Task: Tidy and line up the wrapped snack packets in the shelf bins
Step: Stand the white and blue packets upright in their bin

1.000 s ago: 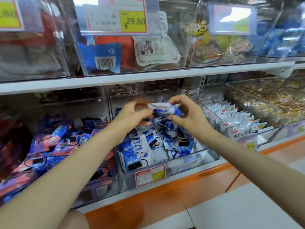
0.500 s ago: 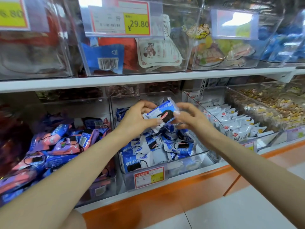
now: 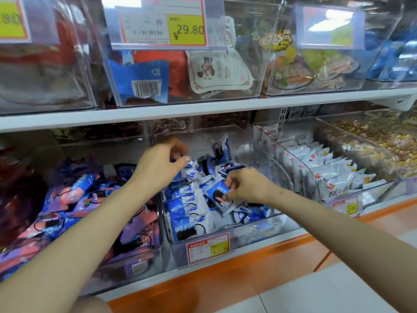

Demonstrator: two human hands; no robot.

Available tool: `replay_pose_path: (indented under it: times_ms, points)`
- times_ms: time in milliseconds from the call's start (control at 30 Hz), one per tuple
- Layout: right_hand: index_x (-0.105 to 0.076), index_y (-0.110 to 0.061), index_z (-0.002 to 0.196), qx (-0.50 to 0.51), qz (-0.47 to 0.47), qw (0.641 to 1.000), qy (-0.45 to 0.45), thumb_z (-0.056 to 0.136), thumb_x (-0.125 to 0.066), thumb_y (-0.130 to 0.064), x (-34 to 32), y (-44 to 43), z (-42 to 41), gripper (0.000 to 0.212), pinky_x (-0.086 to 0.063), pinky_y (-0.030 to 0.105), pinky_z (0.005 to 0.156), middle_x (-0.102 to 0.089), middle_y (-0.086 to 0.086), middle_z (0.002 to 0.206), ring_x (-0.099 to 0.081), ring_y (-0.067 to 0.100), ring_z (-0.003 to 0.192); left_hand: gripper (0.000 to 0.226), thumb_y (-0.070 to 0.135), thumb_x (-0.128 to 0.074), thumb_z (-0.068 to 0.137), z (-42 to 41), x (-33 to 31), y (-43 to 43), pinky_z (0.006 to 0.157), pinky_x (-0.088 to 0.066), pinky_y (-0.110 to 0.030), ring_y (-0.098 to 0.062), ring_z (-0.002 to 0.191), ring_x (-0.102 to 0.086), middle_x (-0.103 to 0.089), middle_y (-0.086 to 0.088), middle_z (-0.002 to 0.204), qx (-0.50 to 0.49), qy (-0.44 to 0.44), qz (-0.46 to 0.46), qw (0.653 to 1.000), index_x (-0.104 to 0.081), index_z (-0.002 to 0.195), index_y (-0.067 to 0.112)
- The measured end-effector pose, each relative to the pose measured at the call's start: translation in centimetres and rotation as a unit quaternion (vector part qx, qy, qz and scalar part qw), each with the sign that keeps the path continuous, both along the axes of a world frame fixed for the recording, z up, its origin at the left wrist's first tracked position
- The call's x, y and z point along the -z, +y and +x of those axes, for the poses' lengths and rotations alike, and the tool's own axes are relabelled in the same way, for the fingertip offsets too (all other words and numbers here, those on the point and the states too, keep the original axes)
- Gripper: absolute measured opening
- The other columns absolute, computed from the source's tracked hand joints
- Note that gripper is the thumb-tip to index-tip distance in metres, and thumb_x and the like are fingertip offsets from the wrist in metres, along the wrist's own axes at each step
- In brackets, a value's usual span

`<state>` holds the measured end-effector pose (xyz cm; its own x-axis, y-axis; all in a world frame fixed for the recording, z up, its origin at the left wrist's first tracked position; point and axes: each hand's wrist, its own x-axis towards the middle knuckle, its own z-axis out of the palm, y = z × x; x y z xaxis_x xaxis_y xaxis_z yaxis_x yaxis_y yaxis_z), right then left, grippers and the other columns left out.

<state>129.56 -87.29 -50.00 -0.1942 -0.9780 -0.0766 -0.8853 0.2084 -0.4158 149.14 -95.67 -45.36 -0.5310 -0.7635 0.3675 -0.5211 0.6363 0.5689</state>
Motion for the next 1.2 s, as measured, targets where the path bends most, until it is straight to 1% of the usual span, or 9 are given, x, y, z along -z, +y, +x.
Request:
replay_pose_path:
  times_ms: [167,267,333,433,633,800,933,1100,1200]
  points:
    - [-0.049,-0.022,0.080,-0.065,0.022,0.993,0.100,0.078,-0.073,-0.030,1.0,-1.1,0.1,0.026,-0.033,0.025,0.073,-0.068,0.001,0.094,-0.056,0.018,0.083,0.010,0.024,-0.062,0.088,0.0,-0.1,-0.3,0.056,-0.031,-0.004,0.011,0.067,-0.047,-0.052,0.022,0.074,-0.003,0.007,-0.005,1.000,-0.062,0.098,0.020]
    - [-0.052,-0.024,0.092,-0.098,0.044,0.977,0.185,0.079,-0.070,-0.034,0.2,-1.3,-0.6,0.024,-0.032,0.031,0.090,-0.060,-0.004,0.087,-0.055,0.019,0.092,0.009,0.023,-0.062,0.089,0.0,-0.1,-0.4,0.054,-0.032,-0.003,0.011,0.067,-0.046,-0.051,0.022,0.074,-0.001,0.002,-0.004,1.000,-0.061,0.097,0.021]
    - [-0.057,-0.026,0.103,-0.117,0.052,0.962,0.242,0.081,-0.067,-0.037,0.1,-1.4,-0.5,0.026,-0.029,0.034,0.098,-0.055,-0.006,0.088,-0.054,0.018,0.100,0.009,0.023,-0.062,0.089,0.1,0.0,-0.5,0.055,-0.031,-0.005,0.011,0.067,-0.046,-0.051,0.022,0.075,0.000,-0.003,-0.005,1.000,-0.061,0.098,0.020]
    - [-0.058,-0.027,0.121,-0.156,0.045,0.938,0.306,0.086,-0.061,-0.034,0.9,-1.4,0.5,0.036,-0.029,0.036,0.101,-0.059,-0.001,0.111,-0.052,0.020,0.111,0.010,0.024,-0.061,0.089,0.1,0.1,-0.5,0.061,-0.034,-0.022,0.008,0.067,-0.044,-0.053,0.017,0.078,0.002,-0.035,-0.013,0.999,-0.061,0.099,0.021]
    - [-0.052,-0.022,0.107,-0.173,0.002,0.939,0.297,0.083,-0.065,-0.038,1.4,-1.8,0.7,0.032,-0.030,0.033,0.093,-0.063,-0.002,0.099,-0.054,0.021,0.099,0.013,0.025,-0.061,0.089,0.0,0.4,-0.4,0.067,-0.033,-0.024,0.004,0.067,-0.045,-0.058,0.009,0.091,0.012,-0.058,-0.011,0.998,-0.062,0.101,0.021]
    - [-0.052,-0.019,0.108,-0.174,-0.036,0.930,0.322,0.084,-0.064,-0.033,2.0,-2.1,0.8,0.030,-0.026,0.033,0.099,-0.064,0.001,0.104,-0.053,0.022,0.102,0.012,0.025,-0.063,0.087,-0.3,0.7,-0.4,0.079,-0.049,-0.032,-0.012,0.086,-0.059,-0.066,0.003,0.098,0.027,-0.052,0.000,0.998,-0.064,0.098,0.022]
    - [-0.049,-0.019,0.108,-0.178,-0.040,0.927,0.327,0.084,-0.063,-0.033,2.2,-2.0,0.8,0.031,-0.027,0.034,0.095,-0.062,0.002,0.109,-0.053,0.022,0.103,0.008,0.023,-0.064,0.086,-0.8,0.7,-0.2,0.082,-0.051,-0.038,-0.013,0.088,-0.060,-0.066,0.004,0.094,0.046,-0.038,-0.003,0.998,-0.063,0.094,0.024]
    - [-0.049,-0.017,0.107,-0.167,-0.046,0.924,0.341,0.083,-0.064,-0.040,1.9,-1.8,0.9,0.036,-0.029,0.036,0.095,-0.063,0.003,0.110,-0.054,0.024,0.105,0.007,0.020,-0.064,0.086,-1.9,0.5,0.9,0.081,-0.050,-0.030,-0.007,0.086,-0.060,-0.064,0.009,0.089,0.083,-0.025,-0.002,0.996,-0.065,0.093,0.023]
    - [-0.052,-0.018,0.105,-0.165,-0.030,0.933,0.318,0.082,-0.065,-0.042,1.4,-1.6,0.9,0.036,-0.030,0.034,0.094,-0.062,0.001,0.110,-0.052,0.023,0.106,0.006,0.018,-0.065,0.086,-2.4,0.4,1.8,0.068,-0.045,-0.011,-0.001,0.078,-0.059,-0.065,0.009,0.086,0.121,-0.050,0.013,0.991,-0.063,0.089,0.023]
